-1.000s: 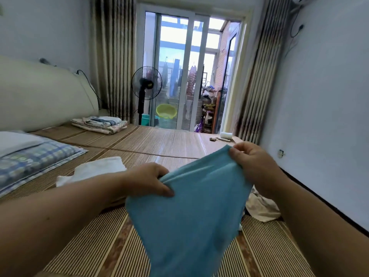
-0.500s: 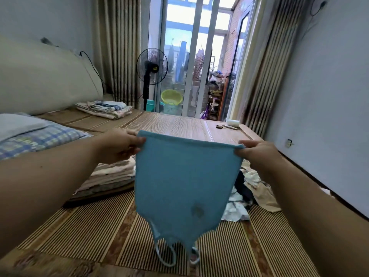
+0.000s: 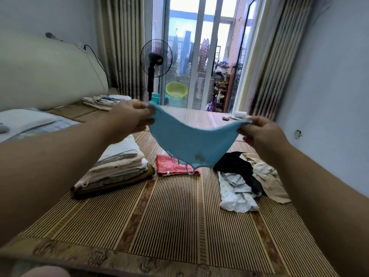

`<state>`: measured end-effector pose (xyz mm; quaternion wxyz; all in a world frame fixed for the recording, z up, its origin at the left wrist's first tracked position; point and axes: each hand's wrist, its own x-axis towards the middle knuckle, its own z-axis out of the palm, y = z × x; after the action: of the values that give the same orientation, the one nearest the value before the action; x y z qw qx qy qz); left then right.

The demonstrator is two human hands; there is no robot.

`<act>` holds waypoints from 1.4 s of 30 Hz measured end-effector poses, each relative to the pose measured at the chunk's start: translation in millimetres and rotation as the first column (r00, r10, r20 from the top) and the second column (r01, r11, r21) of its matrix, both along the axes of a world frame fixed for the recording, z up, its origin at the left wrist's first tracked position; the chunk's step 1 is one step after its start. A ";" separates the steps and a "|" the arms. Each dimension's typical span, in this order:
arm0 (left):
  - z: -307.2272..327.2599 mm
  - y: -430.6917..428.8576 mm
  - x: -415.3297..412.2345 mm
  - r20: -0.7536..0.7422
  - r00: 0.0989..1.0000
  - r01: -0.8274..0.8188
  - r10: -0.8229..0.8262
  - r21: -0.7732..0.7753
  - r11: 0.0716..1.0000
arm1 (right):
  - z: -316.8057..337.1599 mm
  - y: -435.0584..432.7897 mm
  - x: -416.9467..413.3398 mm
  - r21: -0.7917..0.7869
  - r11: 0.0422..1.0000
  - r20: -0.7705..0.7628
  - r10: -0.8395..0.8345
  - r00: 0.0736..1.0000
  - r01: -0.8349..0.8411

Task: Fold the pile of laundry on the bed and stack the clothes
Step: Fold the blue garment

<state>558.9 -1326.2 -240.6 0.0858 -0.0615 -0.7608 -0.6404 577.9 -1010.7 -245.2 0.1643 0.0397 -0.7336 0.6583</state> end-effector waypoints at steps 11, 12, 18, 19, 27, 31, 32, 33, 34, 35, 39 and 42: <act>-159.8 -14.6 99.8 0.664 0.737 0.421 -0.125 -0.307 0.853 | -164.3 30.8 97.7 0.162 0.925 0.652 0.160 0.741 -0.343; -163.7 -16.7 102.6 0.716 0.679 0.489 -0.161 -0.279 0.826 | -167.5 31.7 102.4 0.108 0.927 0.696 0.187 0.693 -0.358; -165.1 -24.4 93.2 0.780 0.580 0.527 -0.235 -0.140 0.838 | -168.6 28.8 98.3 0.035 0.924 0.738 0.233 0.634 -0.380; -163.5 -24.6 88.2 0.761 0.606 0.490 -0.230 -0.129 0.862 | -166.3 26.3 91.8 0.064 0.930 0.714 0.211 0.668 -0.362; -166.2 -23.3 7.7 0.544 0.838 0.023 -0.034 0.027 0.999 | -161.7 -1.8 -15.6 -0.009 0.999 0.538 0.037 0.842 -0.037; -178.5 -8.1 -40.6 0.525 0.850 -0.029 0.037 -0.024 0.999 | -178.7 -12.7 -80.6 0.111 0.993 0.509 -0.093 0.856 0.042; -183.0 -1.8 -49.1 0.522 0.850 -0.052 0.066 -0.041 0.998 | -188.1 -12.4 -94.9 0.150 0.987 0.505 -0.132 0.853 0.064; -189.1 3.7 -57.7 0.522 0.848 -0.074 0.088 -0.047 0.996 | -195.5 -12.5 -107.4 0.197 0.978 0.498 -0.165 0.851 0.075; -197.0 9.0 -64.8 0.530 0.843 -0.093 0.097 -0.033 0.995 | -207.3 -10.4 -118.6 0.262 0.962 0.490 -0.205 0.847 0.081; -205.3 12.3 -71.5 0.540 0.836 -0.101 0.099 -0.026 0.995 | -215.9 -10.2 -125.1 0.316 0.944 0.475 -0.247 0.845 0.098; -234.9 16.4 -73.9 0.406 0.893 0.044 0.197 -0.513 0.857 | -238.3 -8.5 -108.9 0.555 0.831 0.391 -0.304 0.869 0.040; -235.8 15.5 -43.1 0.249 0.968 0.189 0.022 -0.789 0.584 | -232.2 -3.7 -56.3 0.720 0.676 0.309 -0.114 0.944 -0.154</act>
<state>515.8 -1310.6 -476.3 -0.0712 -0.0546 -0.9688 -0.2311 521.7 -1014.3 -477.4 0.0022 -0.0001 -0.9520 0.3060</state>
